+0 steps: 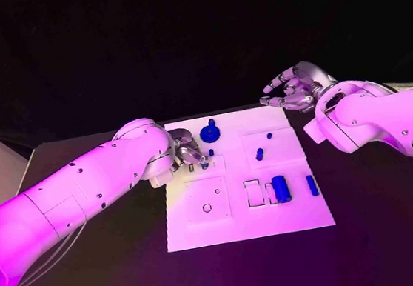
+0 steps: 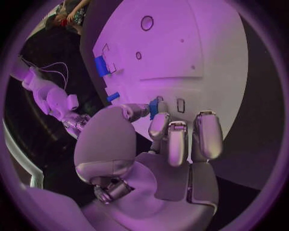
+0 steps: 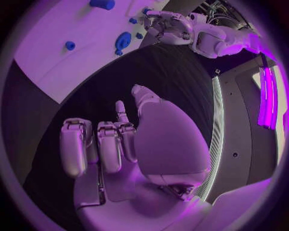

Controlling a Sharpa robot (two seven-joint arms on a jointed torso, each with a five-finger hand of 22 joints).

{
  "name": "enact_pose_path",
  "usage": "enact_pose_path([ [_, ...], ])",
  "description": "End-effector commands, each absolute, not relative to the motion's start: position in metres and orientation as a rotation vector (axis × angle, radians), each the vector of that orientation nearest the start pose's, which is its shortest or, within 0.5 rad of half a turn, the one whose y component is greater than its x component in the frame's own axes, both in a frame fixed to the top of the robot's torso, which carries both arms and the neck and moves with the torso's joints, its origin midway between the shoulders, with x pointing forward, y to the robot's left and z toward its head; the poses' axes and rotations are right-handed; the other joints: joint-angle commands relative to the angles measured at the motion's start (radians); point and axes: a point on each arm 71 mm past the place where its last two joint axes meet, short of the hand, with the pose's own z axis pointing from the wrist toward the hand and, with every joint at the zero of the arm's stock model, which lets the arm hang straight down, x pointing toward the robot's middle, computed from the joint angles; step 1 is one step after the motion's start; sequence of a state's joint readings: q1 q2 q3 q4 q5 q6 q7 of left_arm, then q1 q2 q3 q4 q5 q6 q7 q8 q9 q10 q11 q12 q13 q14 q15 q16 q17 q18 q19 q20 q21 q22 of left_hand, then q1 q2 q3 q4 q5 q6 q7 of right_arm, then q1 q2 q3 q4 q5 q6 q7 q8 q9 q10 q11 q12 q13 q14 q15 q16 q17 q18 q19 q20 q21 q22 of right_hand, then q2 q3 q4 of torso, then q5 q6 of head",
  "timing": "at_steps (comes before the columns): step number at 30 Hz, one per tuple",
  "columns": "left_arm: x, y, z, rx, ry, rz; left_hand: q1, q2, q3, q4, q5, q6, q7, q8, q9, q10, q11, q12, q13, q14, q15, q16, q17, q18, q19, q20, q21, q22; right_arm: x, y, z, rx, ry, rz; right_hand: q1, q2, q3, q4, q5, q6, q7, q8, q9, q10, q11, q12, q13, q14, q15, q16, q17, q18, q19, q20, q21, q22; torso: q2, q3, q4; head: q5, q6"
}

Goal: Assemble the parts on the task board

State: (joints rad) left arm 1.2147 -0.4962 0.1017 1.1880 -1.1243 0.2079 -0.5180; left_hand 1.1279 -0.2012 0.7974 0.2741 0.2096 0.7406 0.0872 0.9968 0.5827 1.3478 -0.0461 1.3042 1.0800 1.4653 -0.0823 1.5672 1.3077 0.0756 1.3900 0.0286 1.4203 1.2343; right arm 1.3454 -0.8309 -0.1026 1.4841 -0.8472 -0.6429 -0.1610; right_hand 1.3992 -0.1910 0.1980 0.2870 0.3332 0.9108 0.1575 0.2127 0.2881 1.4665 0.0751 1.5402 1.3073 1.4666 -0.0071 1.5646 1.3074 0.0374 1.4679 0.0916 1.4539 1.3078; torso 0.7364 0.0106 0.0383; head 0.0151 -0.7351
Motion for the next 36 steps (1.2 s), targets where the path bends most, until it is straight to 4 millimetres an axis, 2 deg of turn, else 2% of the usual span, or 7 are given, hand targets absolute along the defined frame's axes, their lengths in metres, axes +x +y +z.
enact_pose_path([
  [1,0.5446,0.1286,-0.1917,-0.128,2.226,-0.456,0.000,0.013,0.140,-0.148,0.003,0.071,-0.065,0.001,0.260,0.008,0.002,0.004,0.002,0.105,-0.010,0.002,0.261,-0.005,0.001,-0.005,0.007,0.000,0.5168,-0.2317,-0.1351,0.554,1.484,0.739,-0.004,-0.004,0.004,0.001,0.006,-0.006,0.002,0.002,-0.001,0.069,0.001,-0.002,0.232,0.104,0.005,0.006,0.263,-0.004,0.059,0.004,-0.006,0.136,0.000,-0.0003,0.0007,0.000,-0.002],
  [10,0.5435,0.1284,-0.1931,-0.112,2.228,-0.445,0.000,0.013,0.140,-0.149,0.004,0.072,-0.065,0.001,0.260,0.009,0.001,0.004,0.002,0.105,-0.010,0.002,0.261,-0.005,0.001,-0.006,0.007,0.000,0.5166,-0.2316,-0.1359,0.555,1.486,0.739,-0.005,-0.004,0.005,0.001,0.008,-0.006,0.002,0.002,-0.001,0.070,0.001,-0.001,0.233,0.104,0.005,0.006,0.263,-0.004,0.059,0.004,-0.006,0.136,0.002,0.0004,-0.0011,0.002,-0.002],
  [21,0.5421,0.1303,-0.1952,-0.086,2.261,-0.429,0.000,0.015,0.143,-0.153,0.008,0.072,-0.066,0.000,0.261,0.007,0.000,0.000,-0.004,0.105,-0.011,0.002,0.261,-0.006,0.002,-0.007,0.007,0.002,0.5167,-0.2316,-0.1363,0.556,1.489,0.738,-0.006,-0.003,0.005,0.002,0.009,-0.006,0.002,0.003,-0.001,0.069,0.001,-0.002,0.232,0.104,0.005,0.006,0.263,-0.004,0.059,0.004,-0.006,0.136,0.002,0.0003,0.0011,0.000,-0.007],
  [36,0.5418,0.1324,-0.1971,-0.087,2.288,-0.429,-0.001,0.016,0.144,-0.156,0.012,0.074,-0.067,-0.001,0.262,0.009,0.000,0.000,-0.003,0.105,-0.011,0.003,0.263,-0.006,0.004,-0.007,0.008,0.004,0.5171,-0.2317,-0.1370,0.558,1.491,0.735,-0.006,-0.003,0.005,0.002,0.009,-0.006,0.002,0.003,-0.001,0.069,0.001,-0.002,0.232,0.104,0.005,0.006,0.263,-0.004,0.059,0.004,-0.006,0.136,0.001,0.0006,0.0000,0.004,-0.011],
])
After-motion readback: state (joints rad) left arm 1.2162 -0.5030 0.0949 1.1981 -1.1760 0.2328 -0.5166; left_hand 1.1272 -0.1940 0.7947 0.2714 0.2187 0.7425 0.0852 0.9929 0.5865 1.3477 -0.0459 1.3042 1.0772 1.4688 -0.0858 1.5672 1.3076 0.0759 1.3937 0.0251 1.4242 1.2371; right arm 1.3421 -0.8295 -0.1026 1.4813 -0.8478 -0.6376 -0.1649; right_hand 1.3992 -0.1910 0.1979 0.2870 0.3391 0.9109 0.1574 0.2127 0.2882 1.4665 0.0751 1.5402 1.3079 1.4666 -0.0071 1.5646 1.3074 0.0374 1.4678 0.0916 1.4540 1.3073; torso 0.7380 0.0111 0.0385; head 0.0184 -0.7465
